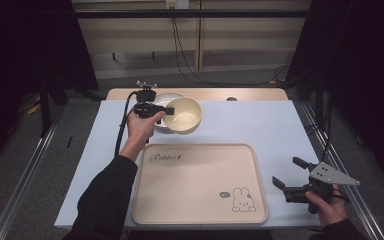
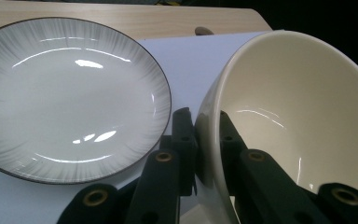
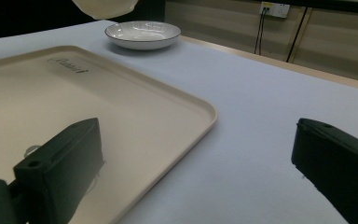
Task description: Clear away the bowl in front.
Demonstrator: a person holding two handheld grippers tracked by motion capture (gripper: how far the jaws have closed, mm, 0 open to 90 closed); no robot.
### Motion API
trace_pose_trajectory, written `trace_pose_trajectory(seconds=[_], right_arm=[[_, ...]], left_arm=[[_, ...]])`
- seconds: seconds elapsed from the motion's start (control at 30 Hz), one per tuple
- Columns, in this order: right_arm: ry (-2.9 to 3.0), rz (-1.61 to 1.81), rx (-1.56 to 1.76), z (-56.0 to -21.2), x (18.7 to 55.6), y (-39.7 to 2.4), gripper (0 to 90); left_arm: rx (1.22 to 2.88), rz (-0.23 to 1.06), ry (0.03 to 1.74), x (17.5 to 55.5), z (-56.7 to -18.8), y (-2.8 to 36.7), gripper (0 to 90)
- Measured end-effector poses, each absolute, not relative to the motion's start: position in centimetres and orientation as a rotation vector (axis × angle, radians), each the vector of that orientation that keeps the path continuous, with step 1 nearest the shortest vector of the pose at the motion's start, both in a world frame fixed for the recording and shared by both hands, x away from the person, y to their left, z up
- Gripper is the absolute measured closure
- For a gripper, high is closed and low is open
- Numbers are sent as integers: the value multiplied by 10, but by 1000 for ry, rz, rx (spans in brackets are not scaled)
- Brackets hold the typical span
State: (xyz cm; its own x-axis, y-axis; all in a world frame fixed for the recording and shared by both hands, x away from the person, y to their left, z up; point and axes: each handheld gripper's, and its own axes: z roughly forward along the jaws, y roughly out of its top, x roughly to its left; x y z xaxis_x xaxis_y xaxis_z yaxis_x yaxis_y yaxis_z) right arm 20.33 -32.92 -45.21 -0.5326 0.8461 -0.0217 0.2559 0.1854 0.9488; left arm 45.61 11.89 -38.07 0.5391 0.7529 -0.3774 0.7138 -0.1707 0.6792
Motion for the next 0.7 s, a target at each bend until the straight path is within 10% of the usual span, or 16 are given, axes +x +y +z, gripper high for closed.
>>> trace_pose_trajectory(seconds=[0.7], right_arm=[[1892,1359,1026,-452,203,-329,14]], left_arm=[[1993,-25,1096,435,-392,76,825]])
